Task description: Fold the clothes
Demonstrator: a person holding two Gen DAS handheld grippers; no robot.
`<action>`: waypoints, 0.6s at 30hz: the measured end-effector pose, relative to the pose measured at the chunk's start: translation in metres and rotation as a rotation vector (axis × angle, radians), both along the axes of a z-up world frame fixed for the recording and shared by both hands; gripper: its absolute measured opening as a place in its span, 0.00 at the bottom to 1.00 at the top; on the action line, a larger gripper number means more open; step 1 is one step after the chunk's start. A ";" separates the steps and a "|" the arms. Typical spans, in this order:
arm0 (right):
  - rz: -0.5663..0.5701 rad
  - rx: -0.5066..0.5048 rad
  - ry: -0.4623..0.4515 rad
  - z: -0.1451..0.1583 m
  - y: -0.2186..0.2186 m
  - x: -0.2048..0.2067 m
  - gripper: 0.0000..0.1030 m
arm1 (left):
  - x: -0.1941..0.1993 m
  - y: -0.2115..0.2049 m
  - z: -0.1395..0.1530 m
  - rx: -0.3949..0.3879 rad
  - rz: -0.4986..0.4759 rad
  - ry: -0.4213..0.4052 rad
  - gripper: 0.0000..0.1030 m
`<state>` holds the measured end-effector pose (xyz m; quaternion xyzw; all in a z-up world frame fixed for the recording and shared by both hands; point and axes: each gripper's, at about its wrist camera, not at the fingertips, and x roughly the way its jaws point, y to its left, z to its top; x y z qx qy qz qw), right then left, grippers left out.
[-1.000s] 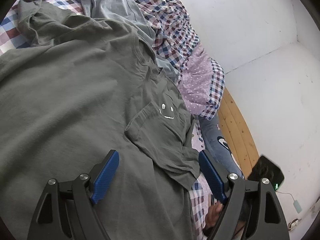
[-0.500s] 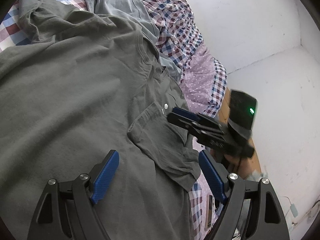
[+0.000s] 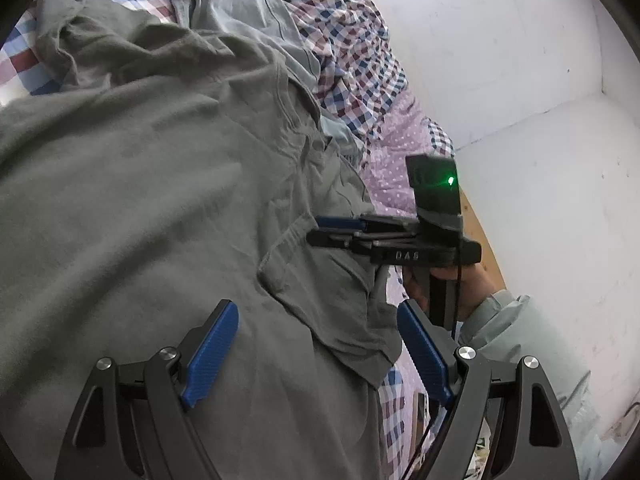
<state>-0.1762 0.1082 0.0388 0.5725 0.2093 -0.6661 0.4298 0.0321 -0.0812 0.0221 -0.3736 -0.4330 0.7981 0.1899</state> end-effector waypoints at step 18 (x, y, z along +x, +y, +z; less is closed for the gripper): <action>0.048 -0.036 -0.067 -0.004 -0.005 0.008 0.46 | -0.005 -0.021 0.001 -0.012 0.084 -0.009 0.82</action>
